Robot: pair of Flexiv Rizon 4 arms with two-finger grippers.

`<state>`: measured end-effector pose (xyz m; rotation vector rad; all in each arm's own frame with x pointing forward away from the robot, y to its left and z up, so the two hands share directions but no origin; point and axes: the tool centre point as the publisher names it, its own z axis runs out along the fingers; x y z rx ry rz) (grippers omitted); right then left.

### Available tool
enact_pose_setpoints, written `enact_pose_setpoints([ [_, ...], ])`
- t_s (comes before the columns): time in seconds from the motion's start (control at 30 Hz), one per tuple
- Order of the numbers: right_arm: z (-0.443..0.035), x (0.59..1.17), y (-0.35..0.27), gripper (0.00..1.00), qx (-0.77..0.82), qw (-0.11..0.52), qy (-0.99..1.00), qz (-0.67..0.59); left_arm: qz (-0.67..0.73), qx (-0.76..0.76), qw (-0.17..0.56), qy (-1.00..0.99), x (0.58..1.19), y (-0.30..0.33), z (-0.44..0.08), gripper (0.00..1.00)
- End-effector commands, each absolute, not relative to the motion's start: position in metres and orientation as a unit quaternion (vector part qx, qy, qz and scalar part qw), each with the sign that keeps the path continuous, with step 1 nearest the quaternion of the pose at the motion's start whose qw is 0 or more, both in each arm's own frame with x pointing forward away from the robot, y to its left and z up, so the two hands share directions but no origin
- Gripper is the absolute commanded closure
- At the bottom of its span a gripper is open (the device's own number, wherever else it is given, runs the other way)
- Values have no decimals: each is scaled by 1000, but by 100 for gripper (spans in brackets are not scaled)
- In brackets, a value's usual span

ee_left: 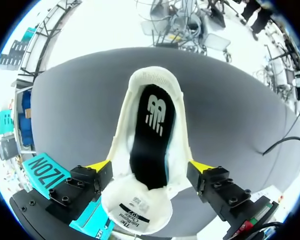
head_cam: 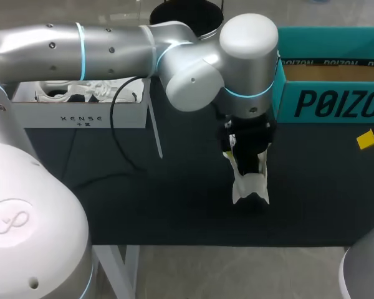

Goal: Take the shoe out of the shoebox, open the shoe tongue, remove and reinsert the insole, then place the shoe into the shoebox

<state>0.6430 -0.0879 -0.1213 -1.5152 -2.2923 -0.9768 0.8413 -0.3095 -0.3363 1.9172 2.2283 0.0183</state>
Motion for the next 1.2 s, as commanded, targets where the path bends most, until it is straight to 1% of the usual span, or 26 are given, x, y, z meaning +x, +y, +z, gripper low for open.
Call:
enact_pose_setpoints([
  [0.03,-124,636,-88,0,-518,107,-779,-336,11,649,103,753,841,-309,-329,0],
  [0.6,-124,636,-88,0,-518,107,-779,-336,29,652,138,745,855,-315,-281,0],
  [0.8,-124,636,-88,0,-518,107,-779,-336,30,633,162,757,872,-311,-257,0],
  [0.97,-124,636,-88,0,-518,107,-779,-336,41,630,178,755,885,-310,-264,0],
  [1.0,-124,636,-88,0,-518,107,-779,-336,44,624,178,760,887,-312,-269,100],
  [1.03,-124,636,-88,0,-518,107,-779,-336,45,624,167,762,888,-315,-273,100],
  [1.2,-124,636,-88,0,-518,107,-779,-336,53,607,174,773,887,-326,-291,100],
])
